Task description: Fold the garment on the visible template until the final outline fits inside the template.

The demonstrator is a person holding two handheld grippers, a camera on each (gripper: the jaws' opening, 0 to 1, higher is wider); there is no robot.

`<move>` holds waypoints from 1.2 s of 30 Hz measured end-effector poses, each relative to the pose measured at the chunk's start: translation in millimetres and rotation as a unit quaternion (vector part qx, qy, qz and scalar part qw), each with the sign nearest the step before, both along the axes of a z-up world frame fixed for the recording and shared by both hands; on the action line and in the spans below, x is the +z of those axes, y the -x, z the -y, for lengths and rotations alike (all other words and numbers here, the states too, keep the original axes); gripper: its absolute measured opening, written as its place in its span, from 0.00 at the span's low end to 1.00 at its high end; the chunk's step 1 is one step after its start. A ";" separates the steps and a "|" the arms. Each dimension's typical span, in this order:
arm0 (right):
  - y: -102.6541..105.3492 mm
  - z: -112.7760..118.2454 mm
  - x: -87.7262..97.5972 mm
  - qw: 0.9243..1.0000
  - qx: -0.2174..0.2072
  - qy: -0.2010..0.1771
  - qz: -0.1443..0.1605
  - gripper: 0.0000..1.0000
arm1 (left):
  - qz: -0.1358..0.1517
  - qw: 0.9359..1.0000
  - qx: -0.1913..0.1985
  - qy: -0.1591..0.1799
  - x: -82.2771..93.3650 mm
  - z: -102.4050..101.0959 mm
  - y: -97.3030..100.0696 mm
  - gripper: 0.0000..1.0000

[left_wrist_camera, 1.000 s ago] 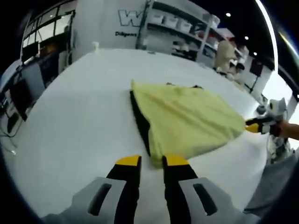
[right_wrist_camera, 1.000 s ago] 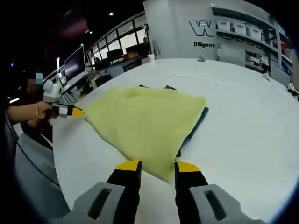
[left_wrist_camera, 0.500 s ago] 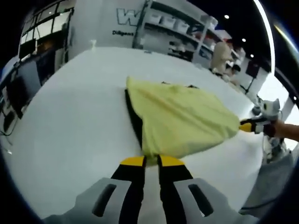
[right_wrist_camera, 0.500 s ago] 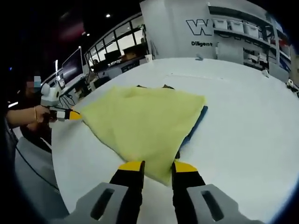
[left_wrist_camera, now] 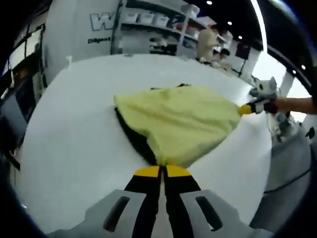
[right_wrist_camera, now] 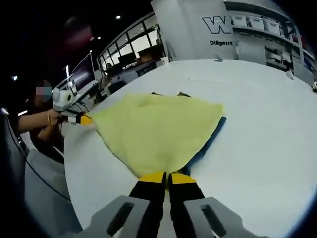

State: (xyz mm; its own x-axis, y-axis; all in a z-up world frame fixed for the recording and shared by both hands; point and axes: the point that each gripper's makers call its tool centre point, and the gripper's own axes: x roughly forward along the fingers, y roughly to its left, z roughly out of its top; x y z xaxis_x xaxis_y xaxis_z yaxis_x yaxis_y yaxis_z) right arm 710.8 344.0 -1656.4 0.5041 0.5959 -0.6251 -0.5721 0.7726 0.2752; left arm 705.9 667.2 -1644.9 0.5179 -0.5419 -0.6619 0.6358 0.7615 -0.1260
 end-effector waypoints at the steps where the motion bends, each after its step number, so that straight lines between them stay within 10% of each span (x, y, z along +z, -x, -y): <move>1: -0.3 1.4 1.0 1.000 0.003 0.000 0.001 0.00 | 0.005 1.000 -0.023 -0.003 4.1 -0.4 -0.6 0.00; 4: -1.7 3.0 8.3 1.000 0.003 -0.009 0.000 0.00 | 0.049 0.997 -0.065 -0.013 20.2 -7.0 -10.3 0.00; 13: 3.0 8.7 4.4 1.000 -0.011 -0.009 -0.004 0.00 | 0.014 0.995 -0.100 0.005 8.4 -10.9 8.2 0.00; 18: 6.7 10.8 -10.5 0.999 -0.029 -0.011 -0.018 0.00 | -0.013 0.998 -0.039 0.051 -4.9 -12.0 20.2 0.00; 32: 10.5 14.9 -14.7 0.999 -0.030 0.009 -0.023 0.00 | -0.048 0.999 0.016 -0.005 -33.2 -22.9 35.3 0.00; 36: 12.1 22.3 -13.1 0.999 -0.033 0.020 -0.031 0.14 | -0.051 0.997 0.058 0.021 -22.0 -32.2 37.6 0.00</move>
State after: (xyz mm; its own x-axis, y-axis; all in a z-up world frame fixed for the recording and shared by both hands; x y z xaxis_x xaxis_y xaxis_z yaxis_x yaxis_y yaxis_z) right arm 698.7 321.7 -1669.6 0.5016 0.5368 -0.6784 -0.5023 0.8192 0.2768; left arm 668.3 699.4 -1666.9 0.5106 -0.5097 -0.6925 0.5254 0.8225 -0.2180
